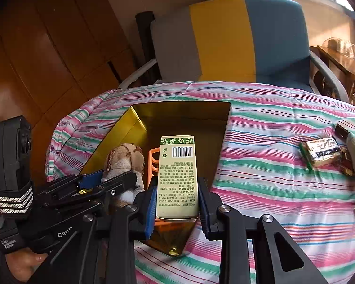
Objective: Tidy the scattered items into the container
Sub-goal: 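Carry the socks and green-white box over the gold tray with both tools, then open both tools to drop the socks and box into the tray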
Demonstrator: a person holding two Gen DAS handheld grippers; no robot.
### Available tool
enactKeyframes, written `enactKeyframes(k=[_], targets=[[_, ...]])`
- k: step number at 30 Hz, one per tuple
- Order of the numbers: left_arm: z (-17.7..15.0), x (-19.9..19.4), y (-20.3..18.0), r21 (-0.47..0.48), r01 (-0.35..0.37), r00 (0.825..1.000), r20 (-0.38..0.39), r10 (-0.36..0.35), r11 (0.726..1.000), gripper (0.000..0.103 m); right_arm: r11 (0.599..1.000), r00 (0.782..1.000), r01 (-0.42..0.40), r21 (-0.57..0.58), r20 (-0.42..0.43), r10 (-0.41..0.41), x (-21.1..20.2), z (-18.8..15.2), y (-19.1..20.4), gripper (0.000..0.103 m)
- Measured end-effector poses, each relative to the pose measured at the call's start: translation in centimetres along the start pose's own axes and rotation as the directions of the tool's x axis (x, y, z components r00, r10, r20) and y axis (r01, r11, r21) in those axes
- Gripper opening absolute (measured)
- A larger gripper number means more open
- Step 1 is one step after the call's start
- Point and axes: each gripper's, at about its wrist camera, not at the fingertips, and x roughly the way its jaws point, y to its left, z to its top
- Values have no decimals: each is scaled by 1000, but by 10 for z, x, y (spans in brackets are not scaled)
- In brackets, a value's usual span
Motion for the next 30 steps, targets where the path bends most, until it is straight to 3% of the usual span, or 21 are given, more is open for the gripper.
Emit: enactKeyframes(k=[6,17,27,30], targets=[[4,14,22,-18,-31,999,-32,30,999,40,999,999,25,-34,-37,-26,37,17,20,30],[14,42,27,0,-66,994,-86,66,998,40,993,986,108,-35,-126,-112,90,32,14,31],[15,48,31,-14,-95,990,-107,92,995,41,997,989,71,-17,-126,-73,87,27,6,34],[13,48,32,-25,-86,990,-118,82,996,46,998,990,61,-6,-125,-61,84,24,5,34]])
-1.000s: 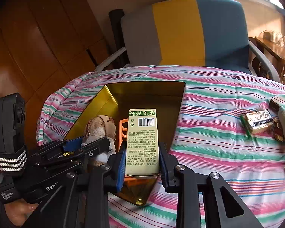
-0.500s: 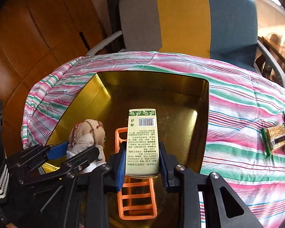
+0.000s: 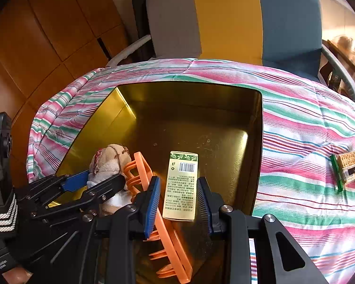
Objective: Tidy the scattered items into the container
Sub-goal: 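Open both tools to drop the socks and box into the tray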
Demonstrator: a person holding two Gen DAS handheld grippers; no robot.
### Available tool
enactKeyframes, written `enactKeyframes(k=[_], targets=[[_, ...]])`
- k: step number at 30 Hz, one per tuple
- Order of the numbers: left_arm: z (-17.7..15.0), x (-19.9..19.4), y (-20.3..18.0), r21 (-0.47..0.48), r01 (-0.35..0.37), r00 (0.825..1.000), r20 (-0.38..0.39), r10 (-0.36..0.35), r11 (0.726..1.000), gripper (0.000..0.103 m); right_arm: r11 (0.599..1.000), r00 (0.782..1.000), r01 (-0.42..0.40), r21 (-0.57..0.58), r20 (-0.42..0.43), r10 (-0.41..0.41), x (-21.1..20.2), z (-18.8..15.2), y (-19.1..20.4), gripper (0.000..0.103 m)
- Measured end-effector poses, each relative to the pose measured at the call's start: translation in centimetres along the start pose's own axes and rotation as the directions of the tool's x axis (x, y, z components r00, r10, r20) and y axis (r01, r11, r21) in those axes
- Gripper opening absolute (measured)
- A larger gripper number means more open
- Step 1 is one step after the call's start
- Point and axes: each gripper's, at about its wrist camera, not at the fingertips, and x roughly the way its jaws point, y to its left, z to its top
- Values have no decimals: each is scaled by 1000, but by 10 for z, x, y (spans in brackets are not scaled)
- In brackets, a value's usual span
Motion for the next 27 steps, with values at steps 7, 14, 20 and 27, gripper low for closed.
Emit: enactKeyframes(k=[7,14,20,27], targets=[[-2,-11,5,-28,-5,1000,31,6,1000,49,1000,1000,-1,-5,8,1,-6,-8,2,34],[-13,-32,1,-39,24,997,71,-21,999,49,1000,999,0,9,36,0,-22,-15,-4,34],[-27,-51,-26,3,85,992,94,-84,996,49,998,997,17,56,71,-21,-45,-30,-24,36],[-37,-56,-84,102,188,979,55,-195,977,52,972,987,98,213,107,-123,-85,-65,-98,40]])
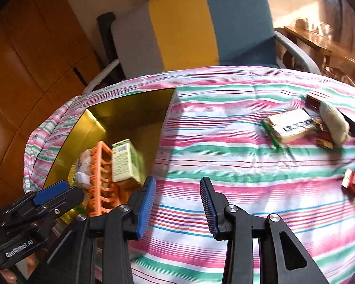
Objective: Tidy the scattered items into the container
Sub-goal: 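Open both tools to drop the socks and box into the tray, then grasp the orange chip bag with the right tool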
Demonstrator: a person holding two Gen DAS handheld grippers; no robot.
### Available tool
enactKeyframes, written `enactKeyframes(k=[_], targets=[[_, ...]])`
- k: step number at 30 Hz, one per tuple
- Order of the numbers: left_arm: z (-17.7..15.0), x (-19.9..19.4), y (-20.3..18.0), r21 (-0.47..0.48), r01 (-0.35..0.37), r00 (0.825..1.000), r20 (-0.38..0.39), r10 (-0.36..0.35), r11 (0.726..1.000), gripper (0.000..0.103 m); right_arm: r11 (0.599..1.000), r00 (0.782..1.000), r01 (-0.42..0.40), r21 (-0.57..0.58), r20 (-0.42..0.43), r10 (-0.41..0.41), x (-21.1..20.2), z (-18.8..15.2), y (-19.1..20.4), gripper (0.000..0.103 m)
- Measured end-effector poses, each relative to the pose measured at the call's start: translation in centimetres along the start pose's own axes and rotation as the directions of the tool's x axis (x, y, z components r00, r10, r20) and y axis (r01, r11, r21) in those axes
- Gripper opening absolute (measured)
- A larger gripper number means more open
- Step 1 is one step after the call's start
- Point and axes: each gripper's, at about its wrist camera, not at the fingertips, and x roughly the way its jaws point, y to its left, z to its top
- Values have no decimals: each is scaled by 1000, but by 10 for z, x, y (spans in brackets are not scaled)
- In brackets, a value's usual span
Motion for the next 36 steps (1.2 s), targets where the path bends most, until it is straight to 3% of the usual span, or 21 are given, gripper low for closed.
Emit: enactKeyframes(k=[6,12,13,16,20,23,28,36], targets=[[-10,15,-52,105,85,995,-62,-79,991,52,977,990,123,175,44,-132,-45,-17,-110,41],[-28,34,-89,175,140,982,-149,-115,975,53,903,951,231,362,111,-288,-102,-4,-227,52],[-31,35,-94,192,146,981,-158,-116,971,53,889,946,237,392,117,-304,-106,1,-244,59],[-40,40,-102,223,152,978,-178,-113,963,53,857,941,228,463,120,-315,-110,17,-289,63],[-43,48,-103,222,146,974,-201,-101,964,53,820,960,183,542,83,-269,-91,30,-333,67],[-44,51,-99,216,127,975,-207,-81,968,53,806,966,179,565,53,-252,-71,38,-347,67],[-47,53,-97,222,111,976,-209,-64,969,54,824,981,155,545,14,-194,-46,45,-347,71],[-49,48,-98,221,122,976,-206,-76,968,54,931,998,50,362,15,-60,-33,42,-286,68]])
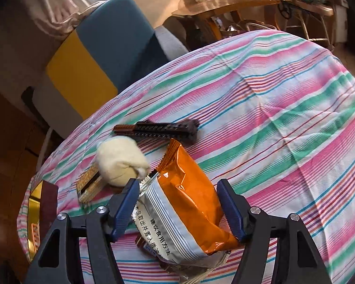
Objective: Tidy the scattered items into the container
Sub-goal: 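Grasp the orange chip bag with the right tool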
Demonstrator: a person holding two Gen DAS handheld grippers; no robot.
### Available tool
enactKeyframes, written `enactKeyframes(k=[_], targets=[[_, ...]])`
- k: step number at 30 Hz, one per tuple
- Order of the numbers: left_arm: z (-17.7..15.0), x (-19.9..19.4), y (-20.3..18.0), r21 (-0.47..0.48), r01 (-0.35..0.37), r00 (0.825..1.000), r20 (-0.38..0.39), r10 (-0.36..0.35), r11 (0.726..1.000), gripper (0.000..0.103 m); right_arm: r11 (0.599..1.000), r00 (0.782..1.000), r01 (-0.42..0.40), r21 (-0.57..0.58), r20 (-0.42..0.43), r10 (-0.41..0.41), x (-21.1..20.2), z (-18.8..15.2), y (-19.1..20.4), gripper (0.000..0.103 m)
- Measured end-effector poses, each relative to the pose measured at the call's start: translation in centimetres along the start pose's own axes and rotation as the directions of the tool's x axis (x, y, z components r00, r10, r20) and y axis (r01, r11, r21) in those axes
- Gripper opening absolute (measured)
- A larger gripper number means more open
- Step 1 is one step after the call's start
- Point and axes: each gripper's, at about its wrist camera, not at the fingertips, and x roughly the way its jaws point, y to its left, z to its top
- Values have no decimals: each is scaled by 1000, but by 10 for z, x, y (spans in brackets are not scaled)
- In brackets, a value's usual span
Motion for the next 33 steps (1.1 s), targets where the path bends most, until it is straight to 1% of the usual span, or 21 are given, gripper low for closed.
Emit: enactKeyframes(k=[2,5,6,8,10,12,14,15,16,19,23,25,28,31,33], targets=[[-1,-3,1,-2,2,1000,6,-2,1000,54,998,998,-60,-29,-16,60,-2,-12,18,69],[-3,-7,2,-7,4,1000,20,-4,1000,54,981,981,-187,-48,-51,185,-10,-31,49,69],[-4,-9,3,-10,6,1000,25,-6,1000,54,970,970,-236,-49,-62,233,-14,-39,59,69],[-5,-11,4,-17,13,999,30,-12,1000,54,939,938,-341,-37,-85,337,-20,-53,77,71],[-6,-13,4,-18,13,999,34,-13,1000,54,910,907,-414,-14,-92,411,-26,-66,89,72],[-6,-14,4,-18,19,999,38,-19,1000,54,881,877,-473,16,-90,473,-33,-79,92,73],[-6,-15,2,-15,26,999,43,-25,1000,54,864,861,-502,48,-72,504,-41,-90,89,74],[-6,-15,1,-12,27,999,43,-27,1000,54,847,845,-526,70,-70,530,-42,-96,88,74],[-6,-14,-1,-10,29,999,43,-28,1000,54,841,838,-536,75,-73,540,-44,-102,88,74],[-7,-11,-5,-3,37,999,35,-36,999,54,831,826,-550,82,-97,556,-46,-120,88,74],[-9,-10,-9,6,44,999,29,-44,999,54,816,806,-570,96,-127,578,-48,-139,89,80],[-10,-11,-9,7,47,998,30,-47,999,54,819,812,-562,111,-111,572,-51,-146,83,82],[-12,-14,-10,8,59,998,37,-59,998,54,827,831,-542,147,-56,554,-60,-150,65,84],[-12,-14,-11,6,83,996,34,-84,996,55,852,864,-494,176,-10,503,-67,-153,47,87],[-13,-15,-13,9,99,994,33,-100,995,55,856,873,-474,206,-19,487,-63,-158,38,87]])
